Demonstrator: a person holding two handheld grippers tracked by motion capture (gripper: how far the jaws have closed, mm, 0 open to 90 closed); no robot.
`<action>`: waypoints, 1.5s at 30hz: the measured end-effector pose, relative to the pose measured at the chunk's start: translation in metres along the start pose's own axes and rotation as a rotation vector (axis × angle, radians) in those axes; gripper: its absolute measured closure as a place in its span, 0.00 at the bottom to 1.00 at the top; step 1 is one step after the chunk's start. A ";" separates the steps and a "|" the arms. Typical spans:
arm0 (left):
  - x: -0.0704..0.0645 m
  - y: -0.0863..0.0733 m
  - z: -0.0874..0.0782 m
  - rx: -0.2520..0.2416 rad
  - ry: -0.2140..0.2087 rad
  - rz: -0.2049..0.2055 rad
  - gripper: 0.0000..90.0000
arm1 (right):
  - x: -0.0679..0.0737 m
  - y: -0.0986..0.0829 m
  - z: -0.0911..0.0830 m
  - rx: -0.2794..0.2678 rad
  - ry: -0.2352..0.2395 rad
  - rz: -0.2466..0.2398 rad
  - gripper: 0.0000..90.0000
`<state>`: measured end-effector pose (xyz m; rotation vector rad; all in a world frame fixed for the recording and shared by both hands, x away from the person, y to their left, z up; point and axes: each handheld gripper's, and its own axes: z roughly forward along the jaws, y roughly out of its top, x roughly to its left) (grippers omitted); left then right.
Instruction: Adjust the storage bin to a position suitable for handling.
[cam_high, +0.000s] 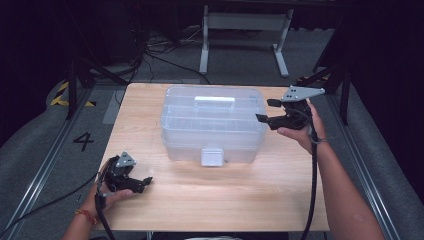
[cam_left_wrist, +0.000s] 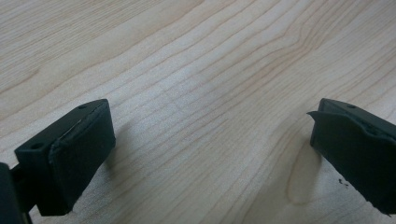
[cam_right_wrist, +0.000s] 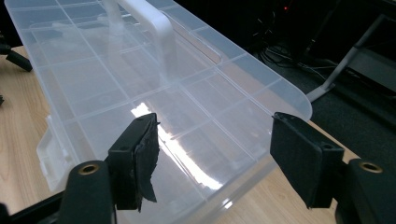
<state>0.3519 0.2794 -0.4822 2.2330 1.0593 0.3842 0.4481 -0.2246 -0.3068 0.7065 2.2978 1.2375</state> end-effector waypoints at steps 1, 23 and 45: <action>0.000 0.000 0.000 0.000 0.000 0.000 0.00 | 0.001 0.003 0.004 0.006 0.006 0.000 0.37; 0.000 0.000 0.000 -0.006 0.004 -0.001 0.01 | 0.012 0.035 0.039 0.045 0.044 -0.054 0.47; 0.000 0.000 0.000 -0.007 0.004 -0.001 0.01 | 0.029 0.054 0.068 0.099 0.070 -0.144 0.71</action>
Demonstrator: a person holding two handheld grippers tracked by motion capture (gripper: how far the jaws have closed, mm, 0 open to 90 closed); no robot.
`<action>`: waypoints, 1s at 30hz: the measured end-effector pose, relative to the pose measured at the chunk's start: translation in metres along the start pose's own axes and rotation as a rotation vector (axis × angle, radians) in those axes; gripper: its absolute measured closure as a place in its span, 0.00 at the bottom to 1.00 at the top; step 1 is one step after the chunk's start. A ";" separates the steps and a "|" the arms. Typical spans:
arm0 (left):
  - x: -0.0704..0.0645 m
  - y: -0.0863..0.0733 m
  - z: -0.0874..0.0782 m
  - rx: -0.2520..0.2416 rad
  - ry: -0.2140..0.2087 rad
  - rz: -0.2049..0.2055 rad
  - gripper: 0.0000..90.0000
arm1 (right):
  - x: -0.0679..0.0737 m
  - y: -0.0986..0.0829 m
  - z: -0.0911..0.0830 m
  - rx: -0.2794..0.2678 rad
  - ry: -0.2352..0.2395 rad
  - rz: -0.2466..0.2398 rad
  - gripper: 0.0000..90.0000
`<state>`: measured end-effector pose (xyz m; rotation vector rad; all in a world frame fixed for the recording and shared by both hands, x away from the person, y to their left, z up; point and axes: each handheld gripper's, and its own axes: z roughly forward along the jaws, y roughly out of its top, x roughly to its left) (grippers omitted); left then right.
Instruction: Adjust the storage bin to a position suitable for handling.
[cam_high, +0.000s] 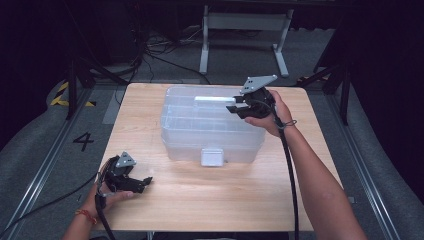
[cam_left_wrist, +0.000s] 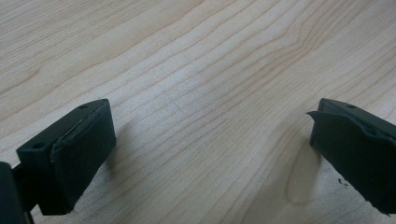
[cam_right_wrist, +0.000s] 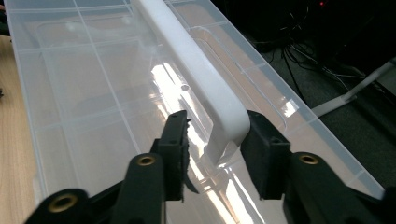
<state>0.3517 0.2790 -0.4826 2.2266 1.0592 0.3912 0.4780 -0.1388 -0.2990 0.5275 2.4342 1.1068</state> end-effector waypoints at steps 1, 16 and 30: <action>0.000 0.000 0.000 0.000 0.000 0.000 0.01 | -0.001 0.001 0.002 0.012 -0.007 0.010 0.74; 0.007 0.007 -0.005 -0.058 -0.005 -0.019 0.27 | -0.001 0.007 0.005 0.015 -0.061 -0.049 0.81; -0.013 0.055 -0.034 -0.187 0.010 0.078 0.46 | -0.016 0.019 0.004 0.047 -0.014 -0.002 0.81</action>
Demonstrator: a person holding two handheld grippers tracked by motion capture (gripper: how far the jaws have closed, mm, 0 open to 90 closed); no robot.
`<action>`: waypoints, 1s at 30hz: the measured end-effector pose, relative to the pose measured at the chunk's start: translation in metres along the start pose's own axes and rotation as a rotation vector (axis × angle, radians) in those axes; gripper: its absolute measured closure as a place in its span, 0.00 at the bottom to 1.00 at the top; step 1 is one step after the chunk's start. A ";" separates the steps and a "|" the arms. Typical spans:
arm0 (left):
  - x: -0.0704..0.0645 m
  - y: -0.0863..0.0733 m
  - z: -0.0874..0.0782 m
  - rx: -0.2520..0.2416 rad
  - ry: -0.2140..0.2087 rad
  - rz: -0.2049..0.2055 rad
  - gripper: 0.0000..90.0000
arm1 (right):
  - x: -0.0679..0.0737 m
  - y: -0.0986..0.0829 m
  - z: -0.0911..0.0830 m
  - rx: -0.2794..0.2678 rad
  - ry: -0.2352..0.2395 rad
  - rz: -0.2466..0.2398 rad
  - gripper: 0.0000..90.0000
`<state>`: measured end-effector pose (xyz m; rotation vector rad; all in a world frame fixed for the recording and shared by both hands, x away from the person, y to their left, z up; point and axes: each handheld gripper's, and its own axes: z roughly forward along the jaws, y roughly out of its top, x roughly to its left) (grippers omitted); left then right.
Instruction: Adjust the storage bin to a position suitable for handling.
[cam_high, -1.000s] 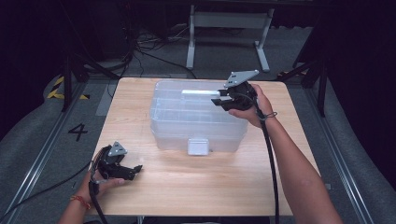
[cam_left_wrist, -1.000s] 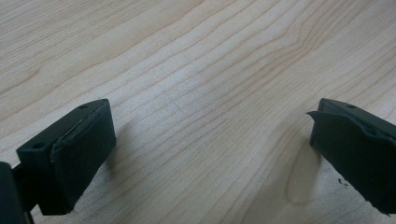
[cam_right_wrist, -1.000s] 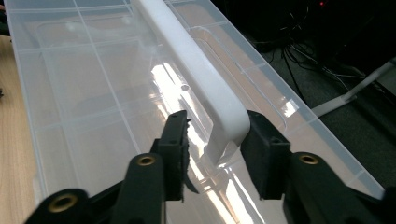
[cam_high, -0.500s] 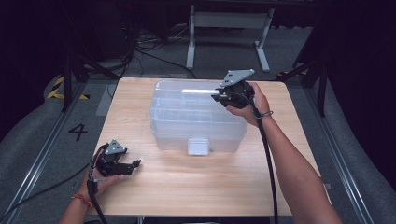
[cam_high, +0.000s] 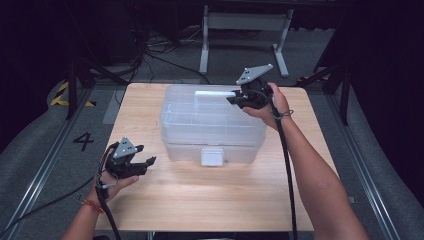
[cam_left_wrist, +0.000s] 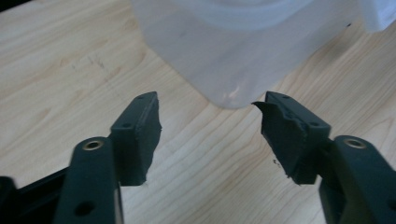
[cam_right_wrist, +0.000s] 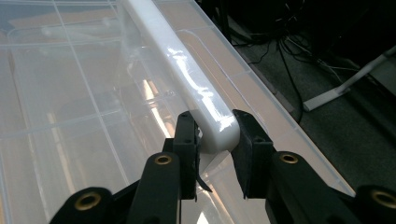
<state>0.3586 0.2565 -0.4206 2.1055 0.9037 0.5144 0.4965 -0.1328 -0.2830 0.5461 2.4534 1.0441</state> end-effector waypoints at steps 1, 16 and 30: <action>0.000 0.004 -0.001 -0.004 -0.005 0.018 0.50 | -0.001 0.001 0.000 0.002 0.001 0.001 0.81; -0.002 0.031 -0.002 -0.067 -0.066 0.048 0.67 | -0.010 0.008 0.000 0.028 0.032 0.016 0.81; 0.001 0.042 0.010 -0.107 -0.094 0.020 0.85 | -0.016 0.014 0.000 0.040 0.037 0.031 0.81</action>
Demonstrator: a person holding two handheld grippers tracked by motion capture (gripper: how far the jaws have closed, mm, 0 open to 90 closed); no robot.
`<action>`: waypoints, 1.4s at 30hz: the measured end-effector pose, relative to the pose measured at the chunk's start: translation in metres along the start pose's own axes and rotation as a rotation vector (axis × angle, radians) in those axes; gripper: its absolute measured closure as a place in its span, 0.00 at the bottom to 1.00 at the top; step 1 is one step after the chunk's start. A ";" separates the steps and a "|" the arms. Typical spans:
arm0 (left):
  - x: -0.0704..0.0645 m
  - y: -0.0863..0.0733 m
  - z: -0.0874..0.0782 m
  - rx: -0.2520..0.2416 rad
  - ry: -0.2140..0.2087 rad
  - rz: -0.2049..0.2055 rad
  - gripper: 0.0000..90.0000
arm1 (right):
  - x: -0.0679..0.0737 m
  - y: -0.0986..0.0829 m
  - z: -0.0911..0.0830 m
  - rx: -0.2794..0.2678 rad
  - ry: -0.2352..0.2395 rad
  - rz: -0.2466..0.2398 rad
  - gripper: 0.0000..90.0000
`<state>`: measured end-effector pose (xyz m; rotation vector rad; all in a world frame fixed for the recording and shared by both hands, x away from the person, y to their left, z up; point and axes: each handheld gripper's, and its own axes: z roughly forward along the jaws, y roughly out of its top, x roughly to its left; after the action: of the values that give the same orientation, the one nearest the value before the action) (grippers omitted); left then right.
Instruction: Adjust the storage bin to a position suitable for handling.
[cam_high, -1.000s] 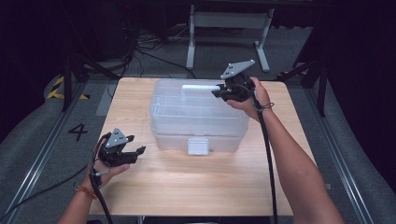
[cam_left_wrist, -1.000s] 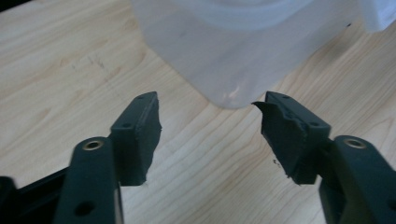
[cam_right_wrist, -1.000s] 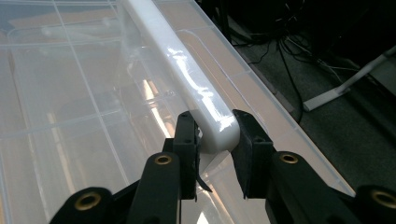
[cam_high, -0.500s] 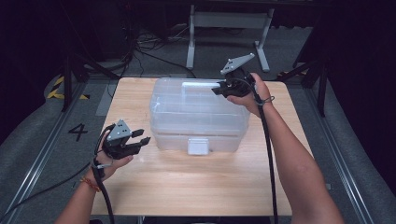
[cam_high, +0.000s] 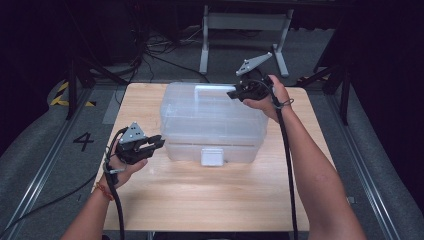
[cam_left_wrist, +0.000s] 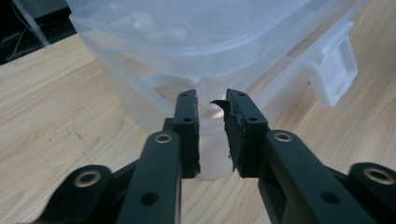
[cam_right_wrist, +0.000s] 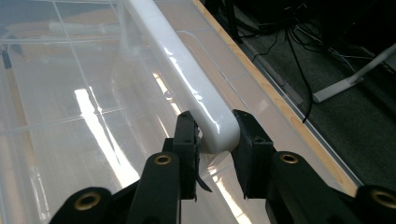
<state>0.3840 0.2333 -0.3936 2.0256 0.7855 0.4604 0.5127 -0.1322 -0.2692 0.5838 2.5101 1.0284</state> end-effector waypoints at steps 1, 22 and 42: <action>0.000 0.001 0.002 -0.015 0.004 0.001 0.88 | 0.000 0.000 0.000 0.000 0.000 0.000 0.81; -0.002 0.000 0.011 -0.028 0.008 0.006 1.00 | 0.012 -0.013 -0.017 -0.066 -0.059 0.031 0.78; -0.004 0.001 0.011 -0.015 0.018 0.018 1.00 | 0.022 -0.099 -0.090 -0.176 -0.155 0.053 0.78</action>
<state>0.3883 0.2233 -0.3985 2.0183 0.7723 0.4940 0.4278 -0.2364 -0.2844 0.6538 2.2545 1.1623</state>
